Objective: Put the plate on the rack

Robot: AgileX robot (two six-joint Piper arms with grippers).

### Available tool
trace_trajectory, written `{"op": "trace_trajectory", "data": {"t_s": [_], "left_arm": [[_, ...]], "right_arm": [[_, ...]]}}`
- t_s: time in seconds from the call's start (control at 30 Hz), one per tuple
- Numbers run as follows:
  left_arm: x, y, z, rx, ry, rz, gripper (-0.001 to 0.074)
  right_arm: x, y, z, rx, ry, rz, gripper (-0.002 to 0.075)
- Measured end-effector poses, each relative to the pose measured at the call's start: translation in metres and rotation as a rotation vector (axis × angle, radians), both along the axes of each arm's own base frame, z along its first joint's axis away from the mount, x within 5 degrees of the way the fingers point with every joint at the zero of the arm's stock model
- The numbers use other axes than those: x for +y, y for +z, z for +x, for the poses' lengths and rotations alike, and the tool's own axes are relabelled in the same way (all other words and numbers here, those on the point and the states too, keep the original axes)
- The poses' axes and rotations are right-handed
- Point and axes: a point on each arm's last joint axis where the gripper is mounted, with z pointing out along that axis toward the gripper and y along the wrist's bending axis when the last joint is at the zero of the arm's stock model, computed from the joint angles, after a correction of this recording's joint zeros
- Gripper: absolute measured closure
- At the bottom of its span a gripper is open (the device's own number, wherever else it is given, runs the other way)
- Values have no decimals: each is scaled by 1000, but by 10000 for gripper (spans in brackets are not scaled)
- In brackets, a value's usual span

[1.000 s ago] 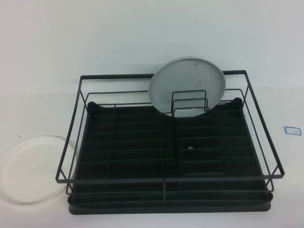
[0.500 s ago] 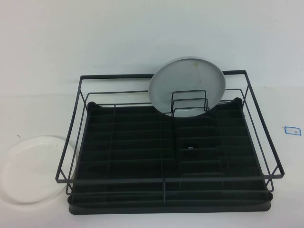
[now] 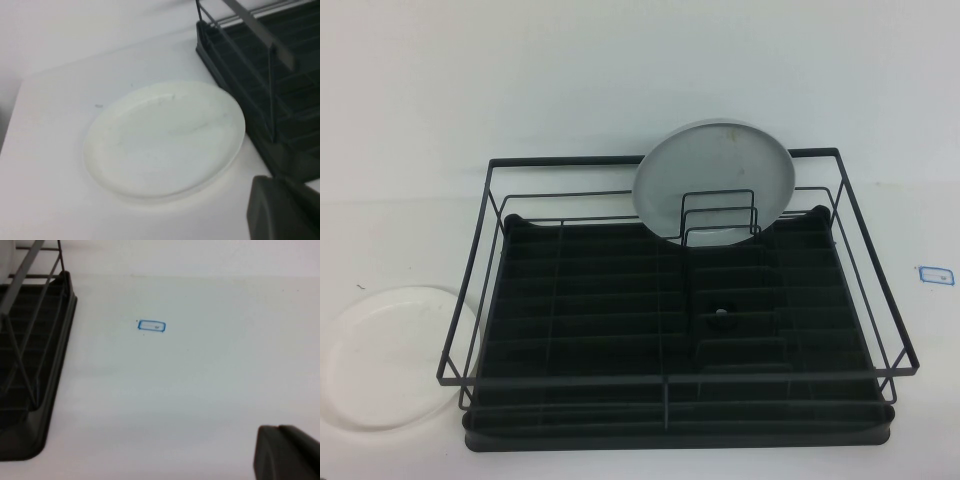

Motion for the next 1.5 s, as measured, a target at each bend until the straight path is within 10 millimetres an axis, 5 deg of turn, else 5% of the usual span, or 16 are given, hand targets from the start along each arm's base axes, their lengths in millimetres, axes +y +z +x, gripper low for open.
{"op": "trace_trajectory", "data": {"t_s": [0.2,0.53,1.07,1.2,1.5], "left_arm": [[-1,9,2,-96,3,-46,735],[2,38,3,-412,23,-82,735],[2,40,2,-434,26,-98,735],[3,40,2,-394,50,-416,735],[2,38,3,-343,55,-495,735]], "right_arm": [[-1,5,2,-52,0,-18,708],[0,36,6,-397,5,-56,708],[0,40,6,-439,6,-62,708],[0,42,6,-464,6,-65,708],[0,48,5,-536,7,-66,708]]}}
